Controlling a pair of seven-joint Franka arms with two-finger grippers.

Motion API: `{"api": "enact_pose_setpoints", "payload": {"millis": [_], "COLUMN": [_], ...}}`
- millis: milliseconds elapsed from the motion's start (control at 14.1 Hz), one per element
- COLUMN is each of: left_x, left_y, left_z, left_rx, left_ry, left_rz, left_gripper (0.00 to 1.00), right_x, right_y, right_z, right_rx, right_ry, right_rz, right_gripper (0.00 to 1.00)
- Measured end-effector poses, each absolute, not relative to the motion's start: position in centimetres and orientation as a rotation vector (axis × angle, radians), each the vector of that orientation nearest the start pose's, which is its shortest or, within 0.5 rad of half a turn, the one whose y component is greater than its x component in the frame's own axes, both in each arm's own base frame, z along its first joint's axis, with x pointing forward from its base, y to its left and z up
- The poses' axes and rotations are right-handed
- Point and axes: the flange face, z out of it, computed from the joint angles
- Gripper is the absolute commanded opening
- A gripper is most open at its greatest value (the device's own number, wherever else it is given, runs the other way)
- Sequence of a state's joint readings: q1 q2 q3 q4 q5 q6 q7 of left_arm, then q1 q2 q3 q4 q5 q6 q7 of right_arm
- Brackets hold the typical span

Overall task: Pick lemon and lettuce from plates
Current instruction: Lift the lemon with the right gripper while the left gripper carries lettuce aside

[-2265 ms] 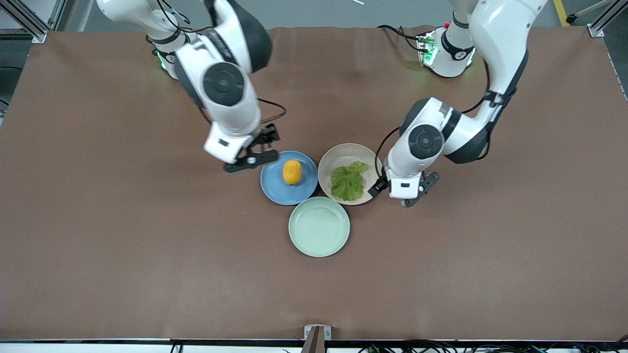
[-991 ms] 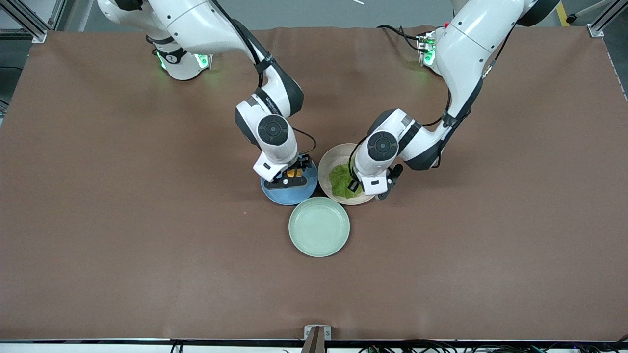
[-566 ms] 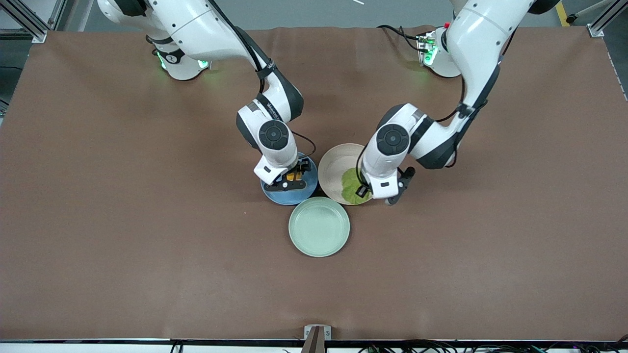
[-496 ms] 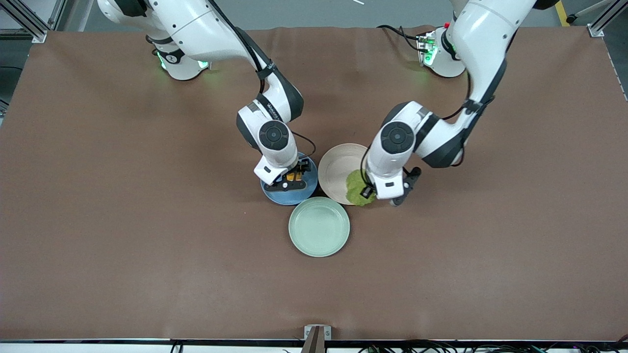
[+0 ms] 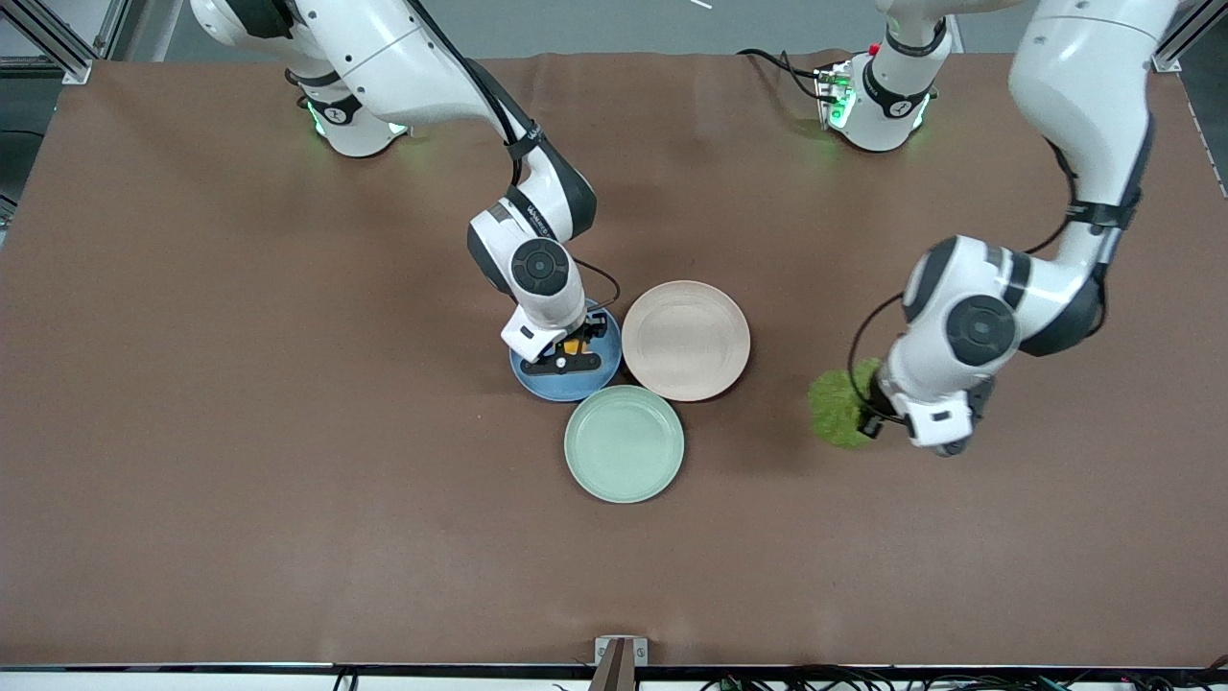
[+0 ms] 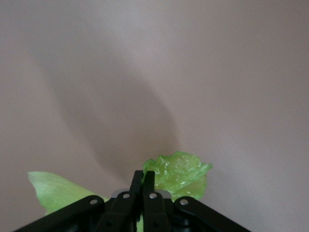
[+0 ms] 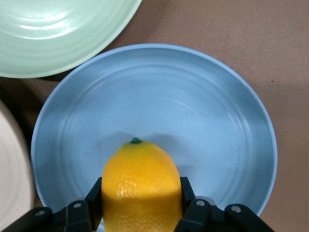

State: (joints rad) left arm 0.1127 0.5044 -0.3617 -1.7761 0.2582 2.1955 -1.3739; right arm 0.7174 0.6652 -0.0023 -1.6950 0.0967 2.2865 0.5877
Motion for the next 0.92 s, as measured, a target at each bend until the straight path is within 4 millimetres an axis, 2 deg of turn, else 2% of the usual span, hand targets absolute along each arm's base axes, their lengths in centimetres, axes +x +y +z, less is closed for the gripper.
{"api": "enact_pose_setpoints", "payload": {"millis": [71,142,212,283,354,496,566,708,779,920], "left_x": [63.8,63.8,63.9,63.9,63.9,63.9,64.0,64.5,64.9,65.6], "left_y": [-11.4,-10.1,-9.1,-8.2,-7.5,-6.7,-6.6,-6.9,-6.9,-6.8], "left_z": [27.5,26.6,25.8,25.1,24.3,23.5,23.6,24.8,26.3,30.9], "left_rx": [-2.695,-2.688,-2.679,-2.671,-2.660,-2.649,-2.650,-2.667,-2.685,-2.746], "left_ry": [-1.487,-1.488,-1.495,-1.503,-1.517,-1.531,-1.534,-1.532,-1.521,-1.451], "left_rz": [0.039,0.063,0.082,0.100,0.118,0.135,0.132,0.099,0.061,-0.041], "left_gripper": [0.02,0.09,0.34,0.91,1.00,1.00,1.00,1.00,1.00,1.00], "right_x": [50.3,50.4,50.5,50.8,51.4,53.4,55.0,58.3,59.9,62.4], "right_y": [44.1,44.1,44.0,43.9,43.5,40.7,38.0,30.2,25.8,16.2], "right_z": [20.3,20.4,20.5,21.0,22.2,26.8,29.6,34.1,35.2,34.6], "right_rx": [-3.126,-3.125,-3.124,-3.124,-3.132,-3.150,-3.149,-3.136,-3.128,-3.138], "right_ry": [-0.097,-0.095,-0.092,-0.087,-0.075,-0.023,-0.003,0.044,0.081,0.139], "right_rz": [0.157,0.155,0.151,0.148,0.162,0.209,0.228,0.260,0.267,0.286], "right_gripper": [0.28,0.28,0.28,0.28,0.28,0.28,0.28,0.28,0.28,0.28]}}
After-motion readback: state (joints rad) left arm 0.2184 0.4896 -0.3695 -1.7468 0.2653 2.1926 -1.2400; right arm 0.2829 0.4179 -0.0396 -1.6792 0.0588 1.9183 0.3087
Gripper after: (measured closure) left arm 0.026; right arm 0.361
